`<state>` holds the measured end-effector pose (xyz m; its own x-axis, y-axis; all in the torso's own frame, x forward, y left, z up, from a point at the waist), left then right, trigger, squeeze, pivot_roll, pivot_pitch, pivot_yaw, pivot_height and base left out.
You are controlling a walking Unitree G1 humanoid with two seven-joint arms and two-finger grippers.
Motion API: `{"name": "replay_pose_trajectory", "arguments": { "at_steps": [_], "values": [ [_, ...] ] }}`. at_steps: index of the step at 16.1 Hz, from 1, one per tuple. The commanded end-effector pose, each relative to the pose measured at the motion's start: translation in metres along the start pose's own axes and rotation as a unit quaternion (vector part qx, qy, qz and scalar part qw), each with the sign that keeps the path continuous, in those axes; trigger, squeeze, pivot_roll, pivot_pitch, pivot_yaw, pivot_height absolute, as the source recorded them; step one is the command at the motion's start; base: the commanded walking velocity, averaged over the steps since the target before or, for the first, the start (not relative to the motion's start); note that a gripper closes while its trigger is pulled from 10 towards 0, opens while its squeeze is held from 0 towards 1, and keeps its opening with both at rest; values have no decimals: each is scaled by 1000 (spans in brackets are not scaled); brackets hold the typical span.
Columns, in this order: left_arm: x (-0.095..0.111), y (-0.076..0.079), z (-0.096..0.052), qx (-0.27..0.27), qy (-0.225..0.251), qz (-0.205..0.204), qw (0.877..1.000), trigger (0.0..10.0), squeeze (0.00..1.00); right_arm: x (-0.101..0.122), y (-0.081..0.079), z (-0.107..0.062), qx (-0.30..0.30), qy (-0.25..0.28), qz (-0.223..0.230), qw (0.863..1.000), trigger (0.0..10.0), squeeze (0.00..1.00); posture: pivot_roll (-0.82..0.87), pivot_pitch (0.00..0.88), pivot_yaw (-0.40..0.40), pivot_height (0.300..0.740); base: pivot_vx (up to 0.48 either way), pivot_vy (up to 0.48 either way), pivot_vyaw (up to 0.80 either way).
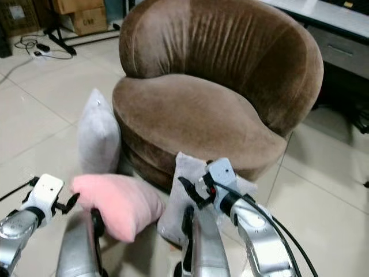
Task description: Move the pillow to the sofa from floor
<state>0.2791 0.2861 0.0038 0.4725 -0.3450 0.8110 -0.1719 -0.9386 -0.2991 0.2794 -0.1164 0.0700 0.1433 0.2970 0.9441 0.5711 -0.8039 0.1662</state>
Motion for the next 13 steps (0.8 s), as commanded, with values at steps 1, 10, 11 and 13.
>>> {"name": "replay_pose_trajectory", "arguments": {
  "at_steps": [1,10,11,13],
  "values": [
    [5,1,2,-6,8,18,1000,10000,0,3,9,-3,-16,-3,-1,1000,10000,0,-35,0,-139,432,0,0,0],
    [-3,-50,5,121,21,-235,964,10000,1000,14,19,-11,-19,3,-34,999,10000,0,-72,0,-162,422,0,0,0],
    [-4,-56,4,135,21,-258,956,10000,525,16,21,-12,-19,4,-41,999,10000,0,-80,0,-167,422,0,0,0],
    [-6,-65,2,150,23,-302,941,10000,0,21,25,-16,-19,6,-55,998,10000,0,-95,0,-181,422,0,0,0]
  ]
}}
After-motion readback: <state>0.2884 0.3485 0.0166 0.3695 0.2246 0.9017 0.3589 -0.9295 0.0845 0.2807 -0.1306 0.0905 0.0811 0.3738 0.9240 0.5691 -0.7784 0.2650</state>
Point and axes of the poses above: a point about 5 cm out from each wrist's last joint towards the gripper, its own z axis pointing out of the wrist towards the gripper, its own x axis along the axis of the wrist's last joint, y = z × x, the point moved 4 cm from there along z, pointing out of the wrist towards the gripper, and after that the axes turned 8 degrees about -z, right-handed, at the moved point
